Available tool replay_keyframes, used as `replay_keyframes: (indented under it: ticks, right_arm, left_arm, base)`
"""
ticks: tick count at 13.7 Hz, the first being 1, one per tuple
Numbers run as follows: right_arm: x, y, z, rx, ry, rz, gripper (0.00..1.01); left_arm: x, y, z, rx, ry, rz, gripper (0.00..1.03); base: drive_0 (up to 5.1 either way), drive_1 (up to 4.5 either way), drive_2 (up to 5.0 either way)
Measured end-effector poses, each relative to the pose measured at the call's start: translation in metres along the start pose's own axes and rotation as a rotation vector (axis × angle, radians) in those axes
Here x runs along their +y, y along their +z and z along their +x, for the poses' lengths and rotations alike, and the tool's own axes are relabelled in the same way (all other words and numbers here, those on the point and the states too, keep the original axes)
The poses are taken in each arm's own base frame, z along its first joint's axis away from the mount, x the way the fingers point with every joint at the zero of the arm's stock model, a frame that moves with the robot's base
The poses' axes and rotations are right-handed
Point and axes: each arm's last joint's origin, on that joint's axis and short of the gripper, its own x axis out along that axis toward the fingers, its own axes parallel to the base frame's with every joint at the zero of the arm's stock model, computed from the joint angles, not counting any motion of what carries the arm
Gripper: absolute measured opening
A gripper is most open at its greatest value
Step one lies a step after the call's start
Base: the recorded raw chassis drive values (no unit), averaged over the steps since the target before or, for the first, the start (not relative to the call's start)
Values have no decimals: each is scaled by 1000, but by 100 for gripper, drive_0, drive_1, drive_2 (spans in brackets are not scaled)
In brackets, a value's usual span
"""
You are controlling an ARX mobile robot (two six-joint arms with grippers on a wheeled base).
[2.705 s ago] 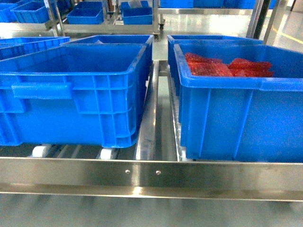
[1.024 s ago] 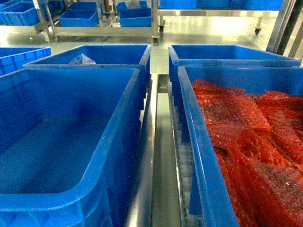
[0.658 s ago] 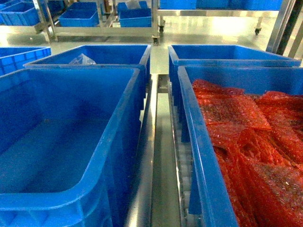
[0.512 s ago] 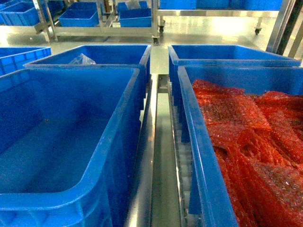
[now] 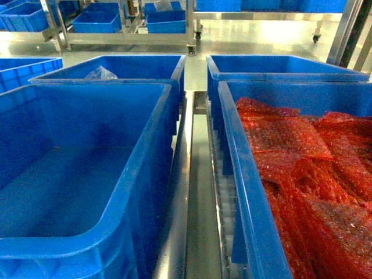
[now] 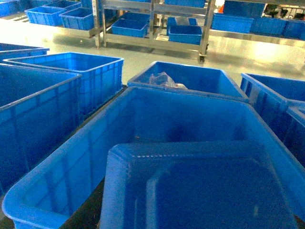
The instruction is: Pick blue part to blue bin on bottom shelf
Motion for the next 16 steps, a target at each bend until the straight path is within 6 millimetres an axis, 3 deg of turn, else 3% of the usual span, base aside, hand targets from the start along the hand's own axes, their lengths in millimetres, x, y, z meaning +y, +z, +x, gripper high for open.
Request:
replay_keyframes:
  ticks: [16]
  right_arm:
    - [0,0,0,0,0,0,98]
  left_arm:
    - [0,0,0,0,0,0,43]
  base:
    - [0,0,0]
